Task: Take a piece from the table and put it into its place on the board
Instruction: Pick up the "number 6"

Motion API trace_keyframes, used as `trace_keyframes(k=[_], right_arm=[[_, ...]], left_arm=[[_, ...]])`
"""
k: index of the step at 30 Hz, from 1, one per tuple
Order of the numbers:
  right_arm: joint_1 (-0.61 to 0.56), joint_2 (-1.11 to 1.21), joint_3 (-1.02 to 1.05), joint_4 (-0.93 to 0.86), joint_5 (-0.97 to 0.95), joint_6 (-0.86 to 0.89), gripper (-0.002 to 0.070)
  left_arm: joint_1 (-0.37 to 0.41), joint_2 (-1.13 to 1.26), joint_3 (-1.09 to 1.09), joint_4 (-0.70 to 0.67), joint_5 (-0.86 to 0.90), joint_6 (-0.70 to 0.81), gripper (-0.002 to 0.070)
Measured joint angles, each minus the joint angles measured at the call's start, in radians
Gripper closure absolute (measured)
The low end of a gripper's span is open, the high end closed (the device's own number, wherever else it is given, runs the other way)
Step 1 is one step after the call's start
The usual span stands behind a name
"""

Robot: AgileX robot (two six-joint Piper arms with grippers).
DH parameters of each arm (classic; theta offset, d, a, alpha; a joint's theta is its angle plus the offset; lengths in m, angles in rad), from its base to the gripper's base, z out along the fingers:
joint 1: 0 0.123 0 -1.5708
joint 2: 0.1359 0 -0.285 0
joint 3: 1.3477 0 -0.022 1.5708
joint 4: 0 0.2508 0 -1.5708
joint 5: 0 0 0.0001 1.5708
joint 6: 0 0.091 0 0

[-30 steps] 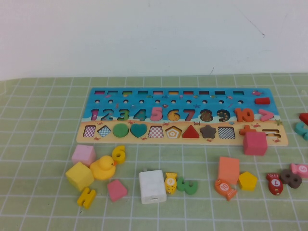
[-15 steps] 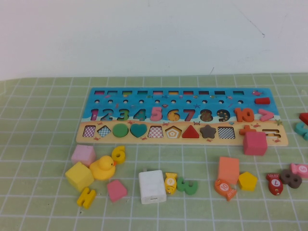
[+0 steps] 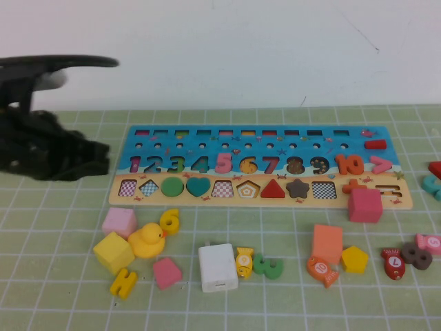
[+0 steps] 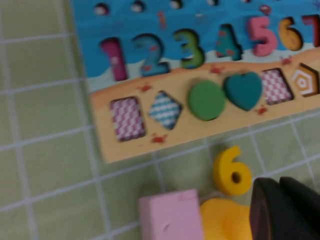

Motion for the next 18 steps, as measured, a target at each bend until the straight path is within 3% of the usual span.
trace_keyframes(k=[6, 13, 18], right_arm=[[0.000, 0.000, 0.000, 0.000, 0.000, -0.005, 0.0679], [0.000, 0.000, 0.000, 0.000, 0.000, 0.000, 0.0679], [0.000, 0.000, 0.000, 0.000, 0.000, 0.000, 0.0679]], left_arm=[[-0.157, 0.113, -0.105, 0.070, 0.007, -0.022, 0.0677], [-0.371, 0.253, -0.202, 0.486, 0.049, -0.304, 0.0677], [-0.431, 0.335, -0.245, 0.571, 0.074, -0.380, 0.0675]])
